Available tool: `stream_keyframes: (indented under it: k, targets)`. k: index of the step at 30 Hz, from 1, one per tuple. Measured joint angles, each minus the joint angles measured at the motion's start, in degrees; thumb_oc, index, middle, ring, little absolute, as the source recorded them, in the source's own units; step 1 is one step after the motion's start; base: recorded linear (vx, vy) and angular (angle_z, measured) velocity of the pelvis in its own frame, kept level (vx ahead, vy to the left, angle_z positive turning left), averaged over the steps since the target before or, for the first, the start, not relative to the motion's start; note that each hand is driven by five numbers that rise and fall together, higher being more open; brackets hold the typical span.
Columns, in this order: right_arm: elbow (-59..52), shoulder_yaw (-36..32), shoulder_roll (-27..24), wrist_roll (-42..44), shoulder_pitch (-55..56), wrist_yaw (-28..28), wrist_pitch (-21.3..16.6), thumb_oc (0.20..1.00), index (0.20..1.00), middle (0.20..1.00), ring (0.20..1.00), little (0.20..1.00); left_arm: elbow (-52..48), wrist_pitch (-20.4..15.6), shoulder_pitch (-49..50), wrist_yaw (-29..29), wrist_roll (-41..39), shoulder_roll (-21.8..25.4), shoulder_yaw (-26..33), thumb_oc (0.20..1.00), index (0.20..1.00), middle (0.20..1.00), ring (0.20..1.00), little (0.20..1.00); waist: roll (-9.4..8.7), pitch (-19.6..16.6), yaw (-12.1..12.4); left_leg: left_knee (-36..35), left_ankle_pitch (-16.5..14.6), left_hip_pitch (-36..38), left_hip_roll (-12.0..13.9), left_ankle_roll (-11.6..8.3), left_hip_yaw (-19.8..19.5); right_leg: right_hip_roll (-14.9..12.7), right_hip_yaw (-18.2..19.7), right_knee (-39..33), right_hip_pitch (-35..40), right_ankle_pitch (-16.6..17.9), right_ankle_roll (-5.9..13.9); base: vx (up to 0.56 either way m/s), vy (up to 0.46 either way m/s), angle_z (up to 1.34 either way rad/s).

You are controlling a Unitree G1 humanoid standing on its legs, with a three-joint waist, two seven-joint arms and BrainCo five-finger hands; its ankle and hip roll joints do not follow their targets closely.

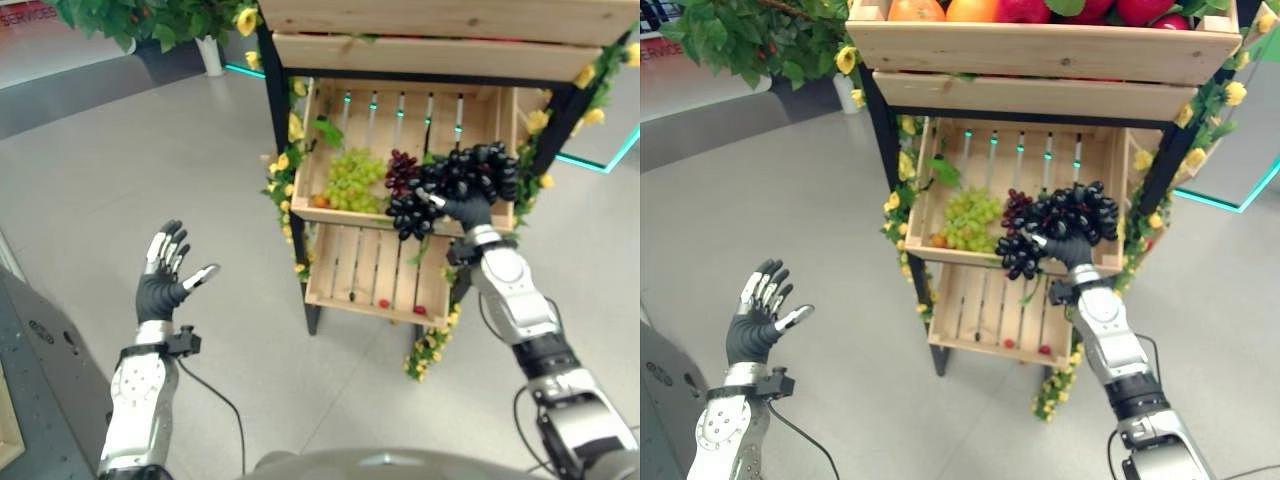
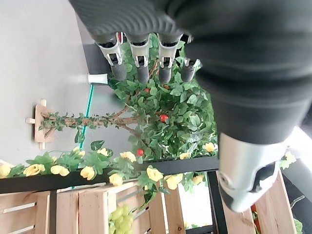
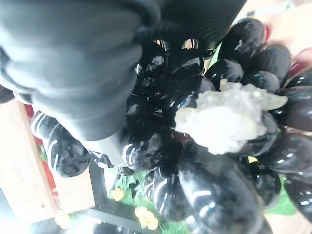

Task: Pick up the fruits from the basket on one side to the basket on the other side

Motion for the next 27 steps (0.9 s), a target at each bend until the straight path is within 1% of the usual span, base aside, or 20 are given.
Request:
stream_keyframes:
  k: [2, 4, 8, 12, 17, 19, 20, 23, 27]
  targets:
    - [2.13, 0.91, 0.70, 0.00, -3.23, -0.30, 0.33, 0.200, 0.200, 0.200, 0.200, 0.200, -0.03, 0.23, -0.31, -0.14, -0.39, 0.15, -0.77, 1.000, 1.000, 1.000, 1.000, 1.000, 0.00, -0.05, 0.21, -0.02, 0.00, 0.07, 0.00, 0.00, 0.07, 0.03, 0.03, -0.05, -0.03, 0.00, -0.01, 0.00, 0.000, 0.00]
    - [3.59, 1.10, 0.70, 0.01, -5.05, -0.42, 0.36, 0.200, 0.200, 0.200, 0.200, 0.200, -0.04, 0.40, -0.21, -0.26, -0.45, 0.77, -1.56, 1.000, 1.000, 1.000, 1.000, 1.000, -0.04, -0.07, 0.93, -0.03, 0.00, 0.08, -0.03, 0.00, 0.04, 0.03, -0.01, -0.12, 0.04, 0.00, -0.01, 0.01, -0.006, 0.02]
    - [8.36, 2.93, 0.67, 0.05, -9.96, -1.09, 1.31, 0.200, 0.200, 0.200, 0.200, 0.200, -0.05, 0.72, -0.13, -0.67, -1.00, 1.96, -1.61, 1.000, 1.000, 1.000, 1.000, 1.000, -0.15, -0.14, 1.07, -0.04, 0.00, 0.04, -0.02, 0.00, 0.01, 0.05, -0.08, -0.22, 0.13, 0.00, -0.01, 0.00, 0.000, 0.00]
    - [8.78, 2.98, 0.66, 0.12, -11.30, -1.67, 1.49, 0.200, 0.200, 0.200, 0.200, 0.200, -0.04, 0.80, -0.15, -0.88, -1.01, 2.01, -1.64, 1.000, 1.000, 1.000, 1.000, 1.000, -0.19, -0.16, 1.07, -0.08, 0.00, 0.06, 0.07, 0.00, 0.01, 0.32, -0.11, -0.53, 0.25, 0.05, -0.04, 0.00, 0.000, 0.00]
    - [13.59, 2.97, 0.55, 0.14, -14.35, -2.34, 1.73, 0.200, 0.200, 0.200, 0.200, 0.200, -0.04, 0.88, -0.12, -1.08, -1.10, 2.04, -1.68, 1.000, 1.000, 1.000, 1.000, 1.000, -0.19, -0.16, 1.10, -0.09, 0.00, 0.08, 0.19, 0.00, -0.04, 0.47, -0.23, -0.68, 0.36, 0.05, -0.05, 0.00, 0.000, 0.00]
    - [15.59, 3.02, 0.54, 0.15, -15.48, -2.61, 1.75, 0.200, 0.200, 0.200, 0.200, 0.200, -0.05, 0.92, -0.10, -1.22, -1.48, 2.19, -1.70, 1.000, 1.000, 1.000, 1.000, 1.000, -0.19, -0.16, 1.57, -0.11, 0.00, 0.02, 0.20, 0.00, -0.14, 0.46, -0.29, -0.69, 0.37, 0.05, -0.05, 0.00, 0.000, 0.00]
    - [19.13, 3.03, 0.23, 0.17, -17.55, -3.07, 2.11, 0.200, 0.200, 0.200, 0.200, 0.200, -0.06, 0.93, -0.18, -1.33, -2.59, 2.27, -1.72, 1.000, 1.000, 1.000, 1.000, 1.000, -0.21, -0.17, 1.67, -0.12, 0.00, -0.15, 0.21, 0.00, -0.17, 0.47, -0.35, -0.69, 0.23, 0.05, -0.05, 0.00, 0.000, 0.00]
    - [20.36, 3.02, -1.30, 0.17, -18.16, -3.55, 2.25, 0.200, 0.200, 0.200, 0.200, 0.200, -0.05, 0.96, -0.12, -1.29, -3.34, 2.32, -1.71, 1.000, 1.000, 1.000, 1.000, 1.000, -0.21, -0.17, 2.63, -0.14, 0.00, -0.30, 0.19, 0.00, -0.42, 0.45, -0.63, -0.74, 0.27, 0.05, -0.05, 0.01, -0.003, 0.03]
    - [24.61, 3.02, -1.32, 0.18, -20.39, -4.38, 2.31, 0.200, 0.200, 0.200, 0.200, 0.200, -0.06, 0.96, -0.13, -1.29, -3.34, 2.70, -1.73, 1.000, 1.000, 1.000, 1.000, 1.000, -0.23, -0.16, 2.60, -0.19, 0.00, -0.35, 0.15, 0.00, -1.33, 0.43, -1.47, -1.08, 0.82, 0.04, -0.03, 0.01, 0.003, 0.09]
